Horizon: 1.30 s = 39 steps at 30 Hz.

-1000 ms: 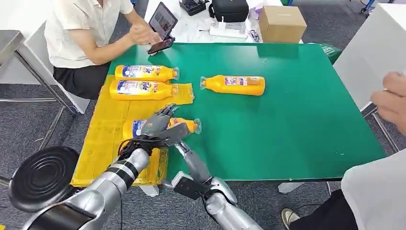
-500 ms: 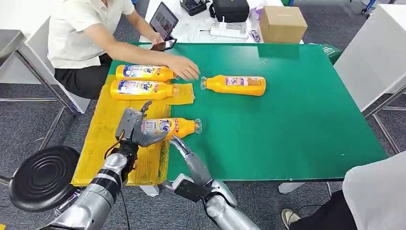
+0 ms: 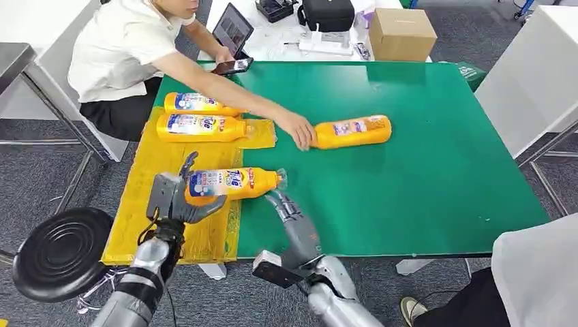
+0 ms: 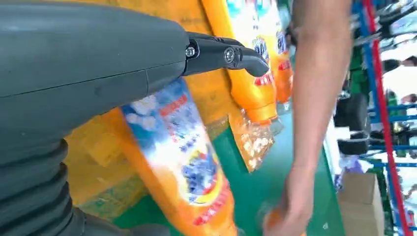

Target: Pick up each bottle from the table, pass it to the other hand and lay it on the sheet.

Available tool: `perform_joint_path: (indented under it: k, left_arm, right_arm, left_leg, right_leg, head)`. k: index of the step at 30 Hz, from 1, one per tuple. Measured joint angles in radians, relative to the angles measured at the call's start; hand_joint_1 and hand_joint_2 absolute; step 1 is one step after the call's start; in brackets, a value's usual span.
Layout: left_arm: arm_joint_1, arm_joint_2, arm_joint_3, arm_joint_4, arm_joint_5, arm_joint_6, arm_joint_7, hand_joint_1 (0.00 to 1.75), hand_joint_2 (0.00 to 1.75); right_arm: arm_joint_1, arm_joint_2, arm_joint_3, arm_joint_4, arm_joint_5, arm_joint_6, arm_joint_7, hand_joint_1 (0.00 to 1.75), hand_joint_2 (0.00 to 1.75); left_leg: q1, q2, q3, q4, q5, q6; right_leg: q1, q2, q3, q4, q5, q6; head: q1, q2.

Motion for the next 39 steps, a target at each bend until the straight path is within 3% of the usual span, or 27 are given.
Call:
perform_joint_path:
  k: [3, 6, 12, 17, 25, 32, 39]
  left_arm:
    - [0.110, 0.012, 0.001, -0.139, -0.066, 0.057, 0.005, 0.00, 1.75]
    - [0.174, 0.018, -0.001, -0.239, -0.106, 0.070, 0.003, 0.00, 1.75]
    - [0.225, 0.018, -0.055, -0.373, -0.099, 0.032, -0.007, 0.00, 1.75]
    - [0.237, 0.015, -0.090, -0.413, -0.076, 0.022, -0.002, 0.00, 1.75]
    - [0.232, 0.012, -0.124, -0.415, -0.034, 0.002, -0.002, 0.00, 1.75]
    - [0.212, 0.004, -0.166, -0.413, 0.061, -0.061, 0.008, 0.00, 1.75]
    - [0.211, 0.003, -0.197, -0.414, 0.092, -0.087, 0.015, 0.00, 1.75]
  right_arm:
    - [0.038, -0.061, -0.082, -0.082, 0.077, -0.009, 0.087, 0.00, 1.75]
    - [0.058, -0.096, -0.159, -0.150, 0.136, -0.011, 0.108, 0.00, 1.75]
    - [0.047, -0.136, -0.247, -0.223, 0.256, 0.005, 0.175, 0.00, 1.75]
    - [0.016, -0.152, -0.287, -0.223, 0.230, 0.063, 0.183, 0.00, 1.75]
    - [-0.065, -0.155, -0.312, -0.140, 0.194, 0.103, 0.167, 0.00, 1.75]
    - [-0.191, -0.164, -0.328, 0.082, 0.228, 0.131, 0.271, 0.00, 1.75]
    - [-0.233, -0.169, -0.336, 0.192, 0.228, 0.145, 0.278, 0.00, 1.75]
  left_leg:
    - [-0.001, -0.001, -0.002, 0.000, -0.001, 0.000]
    - [-0.001, -0.001, -0.003, 0.000, -0.001, 0.000]
    - [0.000, 0.000, -0.002, 0.000, 0.000, 0.000]
    - [0.000, 0.000, -0.002, 0.000, 0.000, 0.000]
    - [0.000, 0.000, -0.002, 0.000, 0.000, 0.000]
    - [0.000, -0.001, -0.001, 0.000, 0.001, 0.001]
    - [0.000, -0.001, -0.002, 0.000, 0.001, 0.001]
  right_leg:
    - [-0.001, 0.000, -0.001, 0.000, 0.000, 0.000]
    - [-0.001, 0.000, -0.003, -0.001, 0.000, 0.000]
    - [0.000, 0.000, -0.002, -0.001, 0.000, 0.000]
    - [0.000, 0.000, -0.002, -0.001, 0.001, 0.000]
    - [0.000, 0.000, -0.002, -0.001, 0.001, 0.000]
    - [0.000, -0.001, -0.001, -0.001, 0.001, 0.001]
    - [0.000, -0.001, -0.001, 0.000, 0.001, 0.001]
  head:
    - [0.000, 0.000]
    - [0.000, 0.000]
    - [0.000, 0.000]
    - [0.000, 0.000]
    - [0.000, 0.000]
    - [0.000, 0.000]
    - [0.000, 0.000]
